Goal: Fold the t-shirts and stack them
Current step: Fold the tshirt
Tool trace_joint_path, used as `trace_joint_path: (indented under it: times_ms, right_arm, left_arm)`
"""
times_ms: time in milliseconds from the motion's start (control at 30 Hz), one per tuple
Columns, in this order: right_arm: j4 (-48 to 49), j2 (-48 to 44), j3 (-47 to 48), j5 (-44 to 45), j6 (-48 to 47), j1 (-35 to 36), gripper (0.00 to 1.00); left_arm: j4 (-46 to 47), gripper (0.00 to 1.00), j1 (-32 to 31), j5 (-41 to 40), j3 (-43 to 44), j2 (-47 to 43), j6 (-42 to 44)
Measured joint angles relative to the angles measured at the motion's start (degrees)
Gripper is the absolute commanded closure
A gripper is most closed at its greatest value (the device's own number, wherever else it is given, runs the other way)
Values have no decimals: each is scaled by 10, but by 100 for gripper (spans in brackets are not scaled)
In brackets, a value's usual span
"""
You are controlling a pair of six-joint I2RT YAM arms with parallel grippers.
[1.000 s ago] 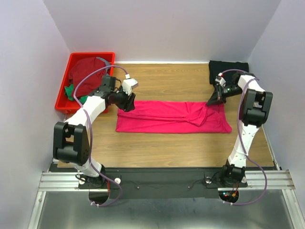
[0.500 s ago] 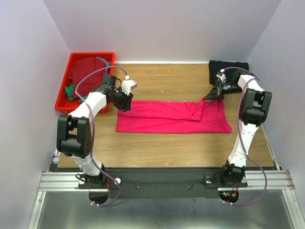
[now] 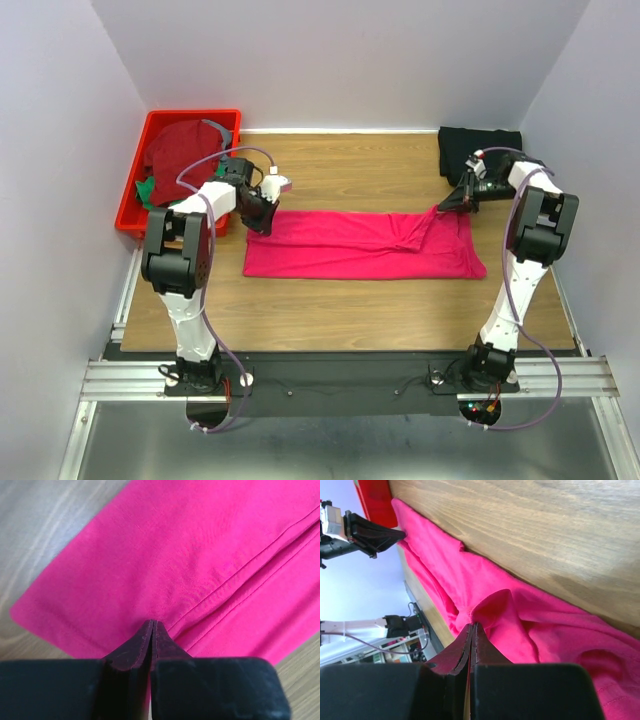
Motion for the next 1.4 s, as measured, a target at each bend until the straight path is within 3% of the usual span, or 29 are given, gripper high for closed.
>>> trace_joint_path:
  times_ms: [233, 533, 767, 1067, 1233, 1400]
  right_arm:
    - [24, 0, -23, 20, 18, 1, 99]
    - [49, 0, -51, 32, 38, 0, 99]
    - [52, 0, -51, 40, 38, 0, 99]
    - [55, 0, -51, 41, 38, 0, 99]
    - [60, -3, -66, 41, 37, 0, 99]
    - [60, -9, -76, 35, 36, 0, 99]
  left_arm:
    - [-17, 89, 1, 41, 1, -30, 20]
    - [-64, 99, 2, 76, -28, -90, 70]
    - [-89, 99, 3, 72, -42, -76, 85]
    - [-42, 98, 3, 31, -5, 10, 48]
    - [-26, 92, 4, 36, 19, 15, 38]
    - [-32, 71, -4, 69, 20, -18, 46]
